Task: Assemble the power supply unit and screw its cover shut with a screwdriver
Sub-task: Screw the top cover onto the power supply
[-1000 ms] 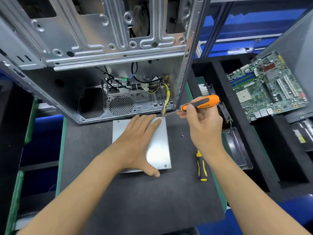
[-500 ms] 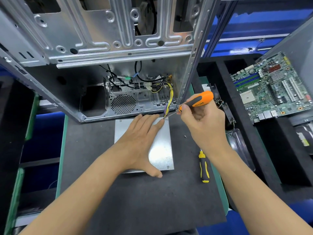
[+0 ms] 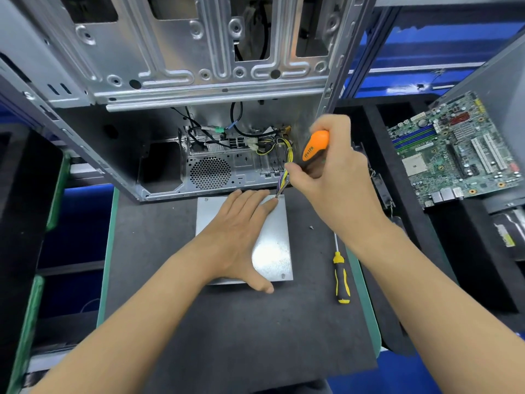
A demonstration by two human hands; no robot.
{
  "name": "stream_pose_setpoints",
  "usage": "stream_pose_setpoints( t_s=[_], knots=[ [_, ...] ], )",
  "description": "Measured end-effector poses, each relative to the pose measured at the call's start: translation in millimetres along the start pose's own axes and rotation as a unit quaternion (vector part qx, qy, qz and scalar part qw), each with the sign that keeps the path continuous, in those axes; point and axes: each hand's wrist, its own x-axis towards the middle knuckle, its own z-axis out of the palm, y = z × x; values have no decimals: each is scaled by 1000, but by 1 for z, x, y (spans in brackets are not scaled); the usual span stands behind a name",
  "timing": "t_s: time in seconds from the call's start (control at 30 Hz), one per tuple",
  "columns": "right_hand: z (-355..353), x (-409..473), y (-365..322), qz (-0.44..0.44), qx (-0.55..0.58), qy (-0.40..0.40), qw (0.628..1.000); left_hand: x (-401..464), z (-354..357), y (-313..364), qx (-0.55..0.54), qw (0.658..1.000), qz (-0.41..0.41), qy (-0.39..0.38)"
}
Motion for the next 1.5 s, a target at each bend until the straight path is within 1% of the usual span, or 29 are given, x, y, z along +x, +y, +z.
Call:
stream_pose_setpoints(
  t_s=[0.13,0.2,0.3,0.37,0.43,0.5,0.53,0.6,0.67,0.73,0.77,0.83,0.9,0.93,1.03,1.07,1.13,1.2,1.23,1.4,1.47,1.5],
  knots=[
    [-8,7,-10,-31,-54,-79,995,-1,0,0,3,1000,1,6],
    [-12,12,-16,-54,-76,-106,990,0,0,0,1,1000,1,9],
    [-19,21,-25,-98,-118,-143,978,0,1,0,0,1000,1,13],
    [-25,28,-32,-112,-154,-172,967,0,1,0,0,1000,2,16],
    [-28,35,-37,-133,-204,-196,950,0,1,-1,0,1000,3,19],
    [-28,43,-44,-163,-281,-219,920,-1,1,-1,-3,1000,1,21],
    [-27,46,-48,-167,-320,-229,904,-1,1,0,-3,1000,0,20],
    [-26,51,-55,-141,-364,-247,887,0,1,1,-1,1000,0,17],
    [-26,55,-59,-111,-358,-283,883,-1,1,1,0,1000,-3,17],
    [-25,61,-58,-123,-331,-325,877,-1,1,1,-1,1000,-4,17],
    [-25,63,-58,-137,-328,-334,873,-1,2,1,-2,1000,-5,16],
    [-26,64,-60,-155,-366,-320,860,0,3,0,-2,1000,-7,16],
    [-26,63,-60,-160,-437,-288,837,1,3,1,1,1000,-7,17],
    [-27,62,-61,-157,-446,-293,831,1,4,0,1,1000,-6,20],
    [-27,61,-61,-162,-353,-347,854,0,5,0,-1,1000,-6,27],
    [-27,63,-61,-173,-343,-353,853,0,5,0,0,1000,-6,27],
    [-25,65,-60,-199,-391,-333,835,0,5,-1,3,1000,-4,28],
    [-24,64,-62,-186,-451,-305,818,1,5,-1,5,1000,-4,31],
    [-24,63,-63,-173,-465,-306,813,1,5,-1,5,999,-4,32],
    [-24,59,-64,-162,-395,-376,822,1,6,-1,5,999,-5,32],
    [-23,60,-68,-166,-417,-356,820,1,6,-2,5,1000,-5,31],
    [-22,60,-69,-178,-443,-336,812,1,6,-1,6,999,-5,31]
  ],
)
